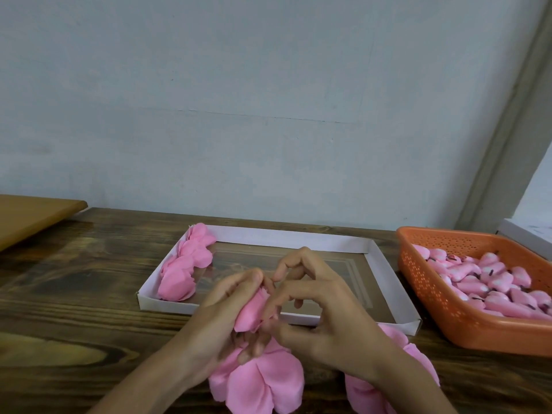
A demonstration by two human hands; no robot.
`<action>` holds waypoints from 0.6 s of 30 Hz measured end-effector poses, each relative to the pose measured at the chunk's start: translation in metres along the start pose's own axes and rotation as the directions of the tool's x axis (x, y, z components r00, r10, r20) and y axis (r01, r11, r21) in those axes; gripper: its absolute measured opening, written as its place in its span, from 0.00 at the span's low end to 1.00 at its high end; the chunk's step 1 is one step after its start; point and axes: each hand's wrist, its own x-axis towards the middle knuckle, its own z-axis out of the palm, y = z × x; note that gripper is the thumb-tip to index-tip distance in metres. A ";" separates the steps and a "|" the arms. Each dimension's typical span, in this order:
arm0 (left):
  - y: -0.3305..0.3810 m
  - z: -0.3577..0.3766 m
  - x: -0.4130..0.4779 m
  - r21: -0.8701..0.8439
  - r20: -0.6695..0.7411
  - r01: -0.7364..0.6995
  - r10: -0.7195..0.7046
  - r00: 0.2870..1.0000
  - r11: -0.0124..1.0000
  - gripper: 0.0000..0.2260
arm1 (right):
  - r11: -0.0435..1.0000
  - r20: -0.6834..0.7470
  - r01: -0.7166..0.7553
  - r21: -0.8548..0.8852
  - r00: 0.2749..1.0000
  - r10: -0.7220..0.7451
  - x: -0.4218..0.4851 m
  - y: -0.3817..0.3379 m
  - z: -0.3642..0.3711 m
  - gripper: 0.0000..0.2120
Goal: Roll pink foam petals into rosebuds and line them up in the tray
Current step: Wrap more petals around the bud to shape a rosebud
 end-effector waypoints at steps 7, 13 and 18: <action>0.005 0.005 -0.002 0.025 0.021 -0.090 0.089 0.996 0.996 0.23 | 1.000 -0.172 -0.013 -0.025 0.985 0.008 0.000 0.002 0.019 0.09; 0.006 -0.002 -0.002 0.174 0.058 -0.136 0.128 0.990 0.975 0.21 | 0.991 -0.245 0.025 -0.134 0.968 -0.058 0.001 0.002 0.020 0.18; 0.002 -0.001 -0.001 0.347 -0.016 -0.217 0.237 0.971 0.912 0.19 | 0.994 -0.092 0.061 -0.093 0.993 -0.070 0.000 0.002 0.006 0.24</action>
